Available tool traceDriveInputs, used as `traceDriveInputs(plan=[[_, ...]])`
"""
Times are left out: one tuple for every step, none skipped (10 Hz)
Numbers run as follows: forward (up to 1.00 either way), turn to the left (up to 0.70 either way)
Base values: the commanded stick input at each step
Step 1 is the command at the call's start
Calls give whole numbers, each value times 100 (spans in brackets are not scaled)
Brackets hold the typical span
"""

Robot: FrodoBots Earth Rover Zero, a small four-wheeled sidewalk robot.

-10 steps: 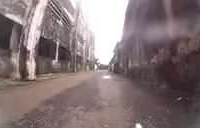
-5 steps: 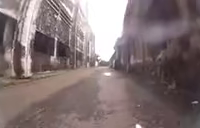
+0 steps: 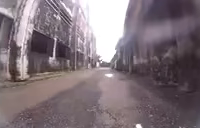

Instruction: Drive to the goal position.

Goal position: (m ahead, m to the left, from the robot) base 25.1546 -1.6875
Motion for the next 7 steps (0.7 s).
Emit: traceDriveInputs(plan=[[70,27],[70,16],[70,0],[70,0],[70,0],[70,0],[70,0]])
